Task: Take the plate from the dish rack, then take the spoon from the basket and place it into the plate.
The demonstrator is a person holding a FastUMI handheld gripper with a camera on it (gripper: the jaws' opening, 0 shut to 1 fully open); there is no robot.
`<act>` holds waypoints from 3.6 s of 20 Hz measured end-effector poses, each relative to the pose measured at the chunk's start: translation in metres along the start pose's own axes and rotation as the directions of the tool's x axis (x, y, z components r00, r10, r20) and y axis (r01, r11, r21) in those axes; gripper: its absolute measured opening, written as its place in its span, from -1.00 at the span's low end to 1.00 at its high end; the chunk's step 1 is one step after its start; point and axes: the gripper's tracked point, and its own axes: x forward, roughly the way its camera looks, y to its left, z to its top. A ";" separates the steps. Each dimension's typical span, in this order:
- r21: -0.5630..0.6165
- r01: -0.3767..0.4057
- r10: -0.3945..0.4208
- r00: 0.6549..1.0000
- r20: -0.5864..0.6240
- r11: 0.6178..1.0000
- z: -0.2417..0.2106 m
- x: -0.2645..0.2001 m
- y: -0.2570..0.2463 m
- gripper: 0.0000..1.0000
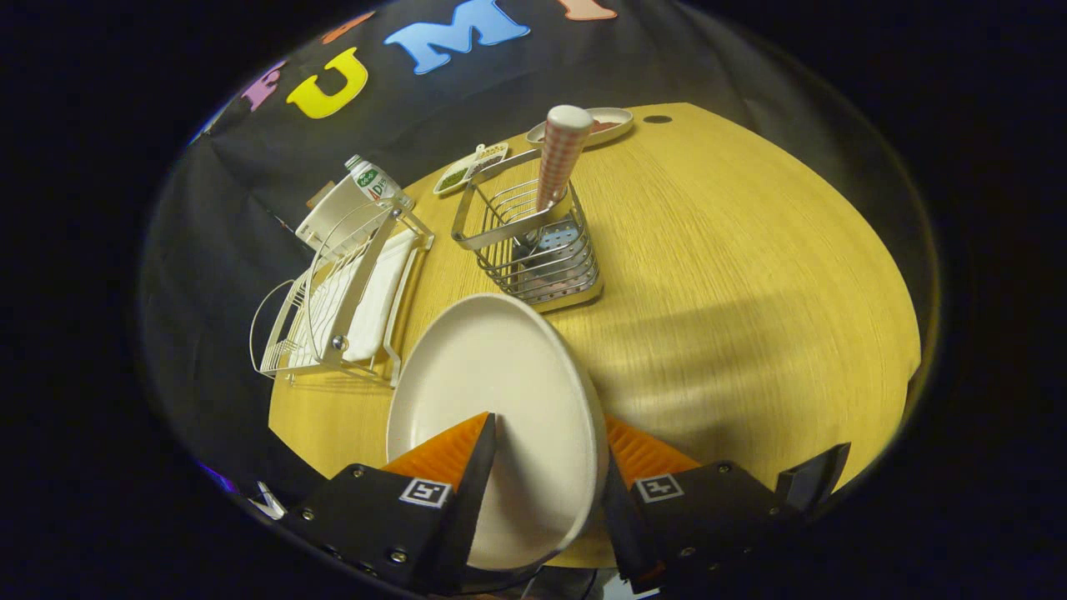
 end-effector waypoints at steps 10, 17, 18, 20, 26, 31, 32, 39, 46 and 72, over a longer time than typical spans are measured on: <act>-0.265 0.138 -0.018 0.911 0.411 0.954 0.080 -0.084 -0.021 0.31; -0.319 0.207 0.060 0.749 0.660 0.925 0.134 -0.115 -0.008 0.31; -0.320 0.215 0.069 0.725 0.685 0.923 0.139 -0.113 -0.008 0.31; -0.333 0.222 0.095 0.687 0.721 0.916 0.146 -0.102 -0.005 0.31; -0.358 0.221 0.116 0.687 0.718 0.907 0.159 -0.048 -0.006 0.17; -0.360 0.170 0.141 0.708 0.692 0.917 0.160 -0.034 0.002 -0.07; -0.369 0.145 0.160 0.715 0.680 0.918 0.158 -0.031 0.003 -0.52; -0.398 0.130 0.164 0.763 0.625 0.908 0.152 -0.039 0.020 -0.86; -0.431 0.175 0.161 0.753 0.637 0.885 0.165 -0.091 0.049 -0.95; -0.539 0.161 0.143 0.867 0.478 0.827 0.106 -0.164 0.128 -0.94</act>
